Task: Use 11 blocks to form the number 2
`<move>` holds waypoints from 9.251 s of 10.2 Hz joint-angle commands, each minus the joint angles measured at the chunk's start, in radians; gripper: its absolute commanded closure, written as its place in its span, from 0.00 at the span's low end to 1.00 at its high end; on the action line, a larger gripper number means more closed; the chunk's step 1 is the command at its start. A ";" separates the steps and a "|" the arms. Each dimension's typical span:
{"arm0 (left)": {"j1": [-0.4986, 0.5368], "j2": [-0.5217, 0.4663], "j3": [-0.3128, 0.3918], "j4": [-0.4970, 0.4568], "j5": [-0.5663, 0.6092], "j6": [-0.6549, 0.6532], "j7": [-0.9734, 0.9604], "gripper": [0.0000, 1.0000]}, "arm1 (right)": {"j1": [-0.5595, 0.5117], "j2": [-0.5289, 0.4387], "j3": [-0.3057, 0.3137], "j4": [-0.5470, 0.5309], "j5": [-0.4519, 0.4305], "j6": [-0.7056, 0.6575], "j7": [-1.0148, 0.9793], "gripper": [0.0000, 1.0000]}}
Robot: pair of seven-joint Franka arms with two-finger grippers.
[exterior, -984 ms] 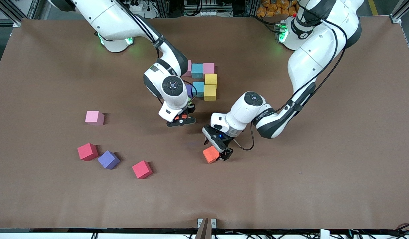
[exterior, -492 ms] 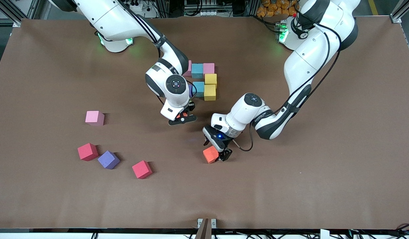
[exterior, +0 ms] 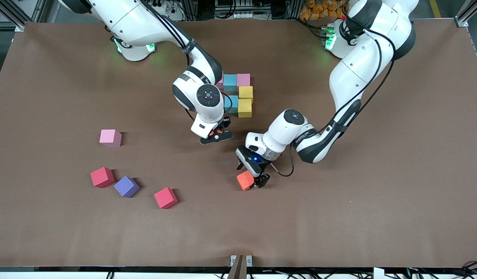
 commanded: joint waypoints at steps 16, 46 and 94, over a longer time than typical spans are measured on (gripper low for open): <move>-0.068 -0.007 0.055 0.009 0.174 0.241 0.014 1.00 | -0.144 -0.187 0.034 -0.040 0.034 -0.032 0.105 0.00; 0.015 -0.484 -0.168 -0.217 -0.696 -0.756 0.792 0.99 | -0.489 0.115 -0.179 0.179 0.032 0.202 -1.150 0.00; -0.097 -0.188 -0.108 -0.434 -0.739 0.142 1.120 0.80 | -0.458 0.078 -0.124 0.153 0.095 0.127 -1.018 1.00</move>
